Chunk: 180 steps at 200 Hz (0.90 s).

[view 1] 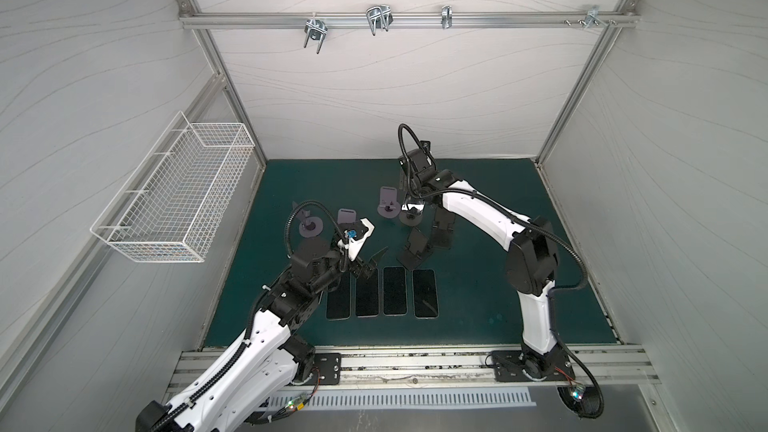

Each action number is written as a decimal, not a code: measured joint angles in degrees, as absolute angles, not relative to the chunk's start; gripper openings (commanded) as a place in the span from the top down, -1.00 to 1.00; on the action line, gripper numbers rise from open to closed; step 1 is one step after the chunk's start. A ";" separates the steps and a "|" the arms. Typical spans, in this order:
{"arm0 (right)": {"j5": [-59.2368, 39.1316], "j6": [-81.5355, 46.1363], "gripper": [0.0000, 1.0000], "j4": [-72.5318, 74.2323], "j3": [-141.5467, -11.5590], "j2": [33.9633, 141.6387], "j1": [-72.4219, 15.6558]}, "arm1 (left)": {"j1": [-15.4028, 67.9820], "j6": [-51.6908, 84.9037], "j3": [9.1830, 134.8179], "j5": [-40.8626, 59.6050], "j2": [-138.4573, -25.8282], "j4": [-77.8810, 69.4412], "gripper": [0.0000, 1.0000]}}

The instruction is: Remove the phone from the phone stand

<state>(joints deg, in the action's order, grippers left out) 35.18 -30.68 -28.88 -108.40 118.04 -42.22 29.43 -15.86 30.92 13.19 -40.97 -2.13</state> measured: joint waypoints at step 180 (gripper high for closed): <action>35.64 -32.10 -0.67 -31.68 -109.23 120.92 -41.21 | 30.13 -15.64 30.68 12.88 -43.33 -3.55 -0.84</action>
<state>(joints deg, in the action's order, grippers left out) 35.64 -32.10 -31.68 -109.23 120.92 -41.21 30.13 -15.64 30.68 12.88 -43.33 -3.55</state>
